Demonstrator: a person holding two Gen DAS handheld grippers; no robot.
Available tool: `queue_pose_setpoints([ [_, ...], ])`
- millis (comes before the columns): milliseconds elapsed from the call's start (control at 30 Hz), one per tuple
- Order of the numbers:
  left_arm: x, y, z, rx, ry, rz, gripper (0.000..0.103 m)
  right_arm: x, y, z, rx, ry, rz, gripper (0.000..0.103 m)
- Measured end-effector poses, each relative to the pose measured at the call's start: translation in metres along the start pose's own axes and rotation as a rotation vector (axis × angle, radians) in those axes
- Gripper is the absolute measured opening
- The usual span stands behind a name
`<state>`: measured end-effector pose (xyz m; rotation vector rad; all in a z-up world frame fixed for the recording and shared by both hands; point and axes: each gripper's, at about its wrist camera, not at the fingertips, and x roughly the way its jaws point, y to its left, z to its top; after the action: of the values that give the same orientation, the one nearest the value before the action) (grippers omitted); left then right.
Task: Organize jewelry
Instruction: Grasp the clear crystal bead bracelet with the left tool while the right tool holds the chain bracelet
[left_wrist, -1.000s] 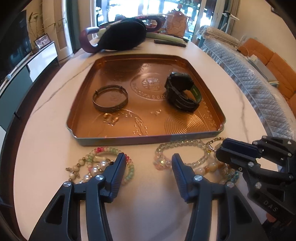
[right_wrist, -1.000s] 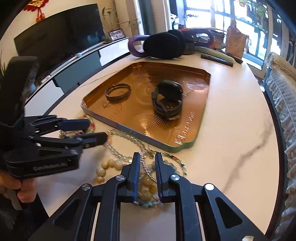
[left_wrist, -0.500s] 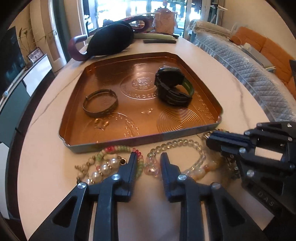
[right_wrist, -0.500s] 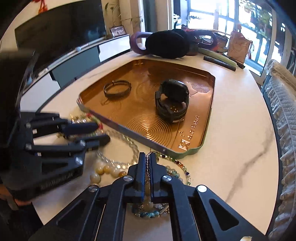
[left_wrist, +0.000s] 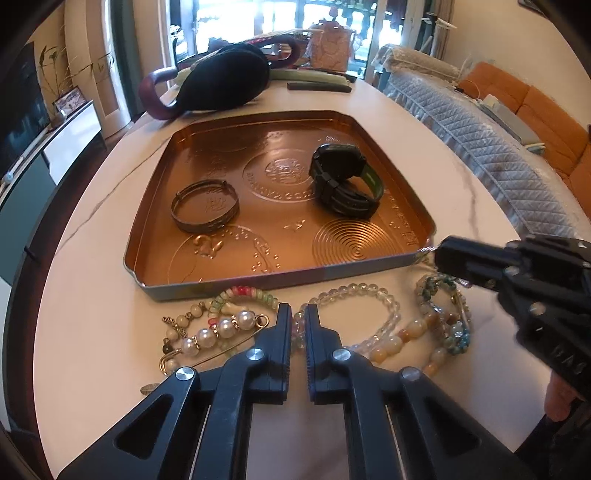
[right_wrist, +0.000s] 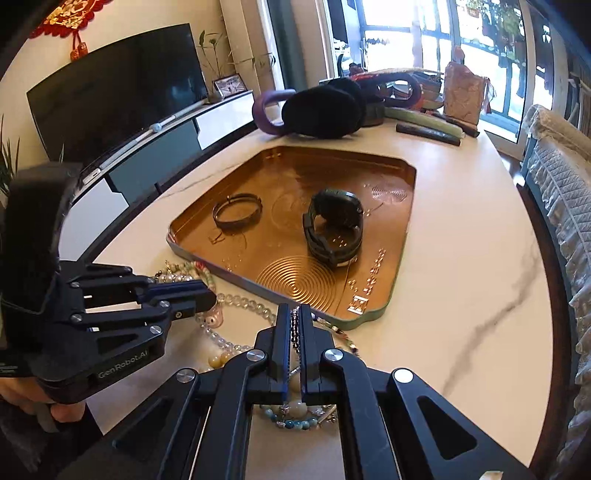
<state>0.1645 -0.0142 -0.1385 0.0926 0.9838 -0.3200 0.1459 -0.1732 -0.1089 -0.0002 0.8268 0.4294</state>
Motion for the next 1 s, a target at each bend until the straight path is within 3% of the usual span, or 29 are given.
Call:
queue_pose_setpoints([
  [433, 0.005, -0.001, 0.003, 0.023, -0.004, -0.001, 0.012, -0.002, -0.004, 0.003, 0.0, -0.006, 0.005, 0.003],
  [700, 0.011, 0.009, 0.003, -0.014, -0.002, 0.022, 0.039, -0.001, -0.006, 0.004, 0.013, -0.003, 0.013, 0.003],
  [867, 0.012, -0.001, 0.001, 0.061, -0.022, 0.058, 0.037, -0.003, -0.006, 0.004, 0.014, -0.007, 0.013, 0.003],
  [900, 0.012, -0.003, 0.001, 0.068, -0.024, 0.049, 0.034, -0.004, -0.006, 0.003, 0.017, -0.009, 0.012, 0.003],
  [967, 0.012, -0.005, 0.001, 0.078, -0.016, 0.013, 0.015, -0.005, -0.007, 0.004, 0.021, -0.011, 0.01, 0.003],
  [1000, 0.012, -0.006, 0.001, 0.08, -0.014, 0.014, 0.015, -0.005, -0.007, 0.004, 0.022, -0.012, 0.011, 0.003],
])
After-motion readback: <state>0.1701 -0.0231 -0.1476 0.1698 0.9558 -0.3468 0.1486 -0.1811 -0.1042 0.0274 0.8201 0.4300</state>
